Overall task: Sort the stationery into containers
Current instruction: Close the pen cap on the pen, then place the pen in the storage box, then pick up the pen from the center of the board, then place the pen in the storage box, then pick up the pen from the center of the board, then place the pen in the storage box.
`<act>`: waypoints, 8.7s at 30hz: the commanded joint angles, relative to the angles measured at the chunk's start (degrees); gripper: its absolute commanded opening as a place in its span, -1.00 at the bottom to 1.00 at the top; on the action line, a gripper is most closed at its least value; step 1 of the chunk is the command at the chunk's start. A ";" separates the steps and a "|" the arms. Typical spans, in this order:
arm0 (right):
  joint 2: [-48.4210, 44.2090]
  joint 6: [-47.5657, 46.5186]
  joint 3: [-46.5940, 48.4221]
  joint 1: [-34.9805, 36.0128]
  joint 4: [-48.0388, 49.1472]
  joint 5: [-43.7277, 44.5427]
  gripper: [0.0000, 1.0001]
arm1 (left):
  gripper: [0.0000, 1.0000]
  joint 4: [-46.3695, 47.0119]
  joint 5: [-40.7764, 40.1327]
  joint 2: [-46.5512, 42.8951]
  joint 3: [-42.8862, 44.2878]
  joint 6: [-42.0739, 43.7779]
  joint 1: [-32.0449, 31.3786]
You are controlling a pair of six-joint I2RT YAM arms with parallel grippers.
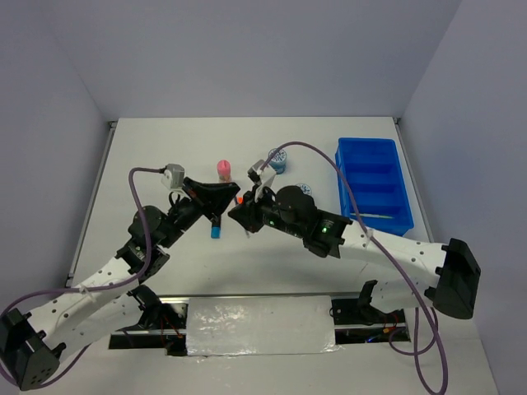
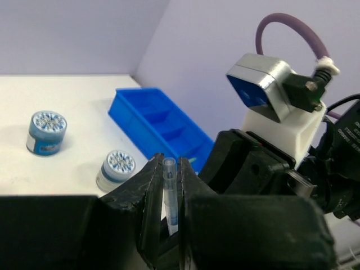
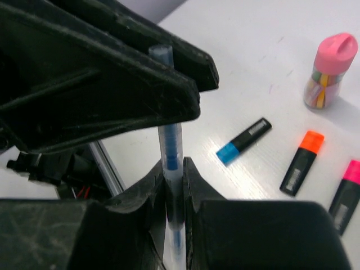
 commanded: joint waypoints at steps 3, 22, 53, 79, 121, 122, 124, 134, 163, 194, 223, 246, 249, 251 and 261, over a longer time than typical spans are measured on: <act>1.08 0.00 17.23 -5.53 9.25 0.52 -1.00 | -1.00 -3.17 4.82 2.18 -6.76 -0.99 -8.42; -0.23 3.94 1.28 -7.11 8.62 -3.79 -1.00 | 0.18 -25.58 -9.50 7.19 19.06 11.22 -11.25; -18.78 35.16 -18.96 -64.24 -20.91 30.31 -0.96 | 0.99 -72.78 -40.02 -8.17 22.42 -0.56 -10.99; -24.41 17.07 -14.41 -62.76 -13.87 5.54 0.59 | 0.99 -81.82 -51.62 -2.84 25.48 -9.78 -10.90; 43.56 -4.23 29.90 -18.10 -32.60 2.81 -1.00 | 0.99 -69.79 -25.78 7.54 22.68 9.46 15.91; 41.53 -3.96 29.21 -18.10 -31.46 1.84 -1.00 | 0.99 -69.79 -25.70 7.54 22.68 9.46 15.91; 34.07 -2.47 25.70 -18.80 -27.09 -1.57 -1.00 | 0.99 -69.62 -25.52 7.19 22.50 9.46 16.00; 1.36 12.88 12.16 -38.11 -23.36 6.03 -1.00 | 0.99 -69.26 -25.08 6.05 22.15 9.64 16.00; 4.25 52.30 -6.66 -64.60 -20.39 34.71 -0.67 | 0.99 -68.21 -22.71 5.17 21.62 10.34 16.00; 30.15 0.26 29.01 -9.94 -35.93 14.31 0.98 | 0.99 -73.22 -36.25 2.00 23.11 4.01 17.67; 41.80 1.40 29.30 -14.14 -28.39 0.62 -1.00 | 0.99 -71.20 -31.32 1.92 22.33 6.65 17.67; -2.79 53.88 -7.19 -64.07 -26.00 29.61 -0.99 | 0.99 -70.32 -29.65 1.04 22.06 7.18 17.67; -0.42 54.49 -7.53 -64.68 -25.05 30.31 -0.83 | 0.99 -70.23 -29.48 0.95 21.89 7.27 17.67; 0.99 54.06 -7.71 -65.47 -24.51 28.74 -0.68 | 0.99 -70.23 -29.39 1.04 21.89 7.35 17.67; -2.17 47.48 -7.99 -65.83 -20.90 23.03 0.77 | 0.99 -70.32 -29.56 1.57 21.97 7.35 17.67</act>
